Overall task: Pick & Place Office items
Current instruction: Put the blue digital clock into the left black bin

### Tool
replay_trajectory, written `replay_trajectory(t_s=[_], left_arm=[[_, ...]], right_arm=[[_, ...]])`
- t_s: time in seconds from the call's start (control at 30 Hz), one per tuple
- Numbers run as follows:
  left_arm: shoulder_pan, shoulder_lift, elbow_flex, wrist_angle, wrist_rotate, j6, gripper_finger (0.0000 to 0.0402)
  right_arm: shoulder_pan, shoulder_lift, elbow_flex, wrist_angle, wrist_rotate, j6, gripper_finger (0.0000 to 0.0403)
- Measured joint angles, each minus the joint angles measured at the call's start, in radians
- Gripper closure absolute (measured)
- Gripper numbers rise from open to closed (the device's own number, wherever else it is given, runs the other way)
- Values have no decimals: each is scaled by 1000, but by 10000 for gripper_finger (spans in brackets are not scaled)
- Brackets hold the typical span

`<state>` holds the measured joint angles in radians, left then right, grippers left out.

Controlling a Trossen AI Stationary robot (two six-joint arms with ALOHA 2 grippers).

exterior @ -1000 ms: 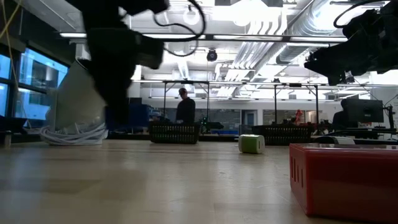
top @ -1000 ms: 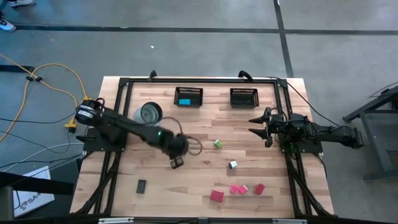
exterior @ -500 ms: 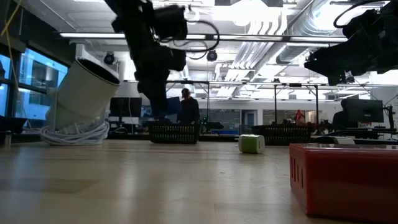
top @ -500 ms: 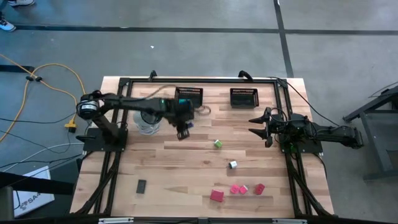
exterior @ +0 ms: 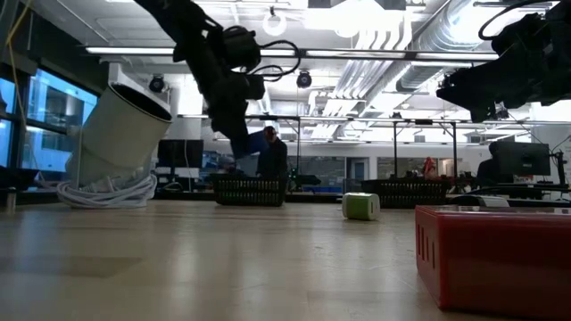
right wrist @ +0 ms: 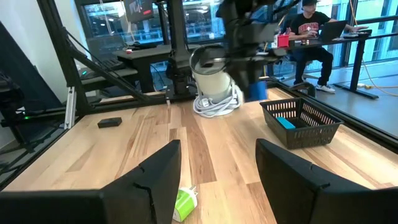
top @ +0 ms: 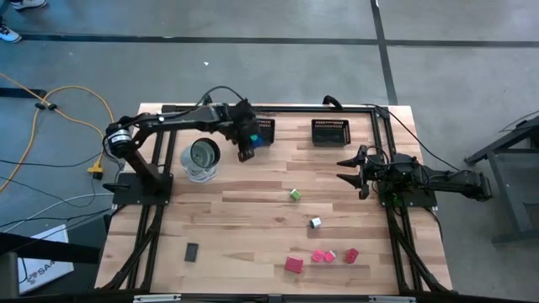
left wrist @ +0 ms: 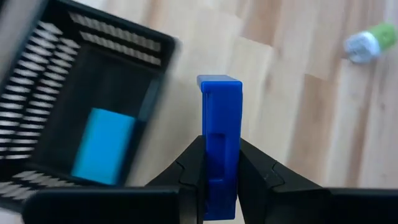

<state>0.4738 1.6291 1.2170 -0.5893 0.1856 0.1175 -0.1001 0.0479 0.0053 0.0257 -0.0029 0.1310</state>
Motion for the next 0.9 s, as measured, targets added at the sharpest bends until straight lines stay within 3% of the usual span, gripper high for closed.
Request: replay_trajectory(t_s=[0.4,0.63,0.9], left_arm=[[137,116,117,-29,6,294,346],[175,201,159,-34,-7,381,346],[186,217,168,-31,-64,443,346]], right_arm=[[0,0,0,0,0,0,208],[0,0,0,0,0,0,208],[0,0,0,0,0,0,208]])
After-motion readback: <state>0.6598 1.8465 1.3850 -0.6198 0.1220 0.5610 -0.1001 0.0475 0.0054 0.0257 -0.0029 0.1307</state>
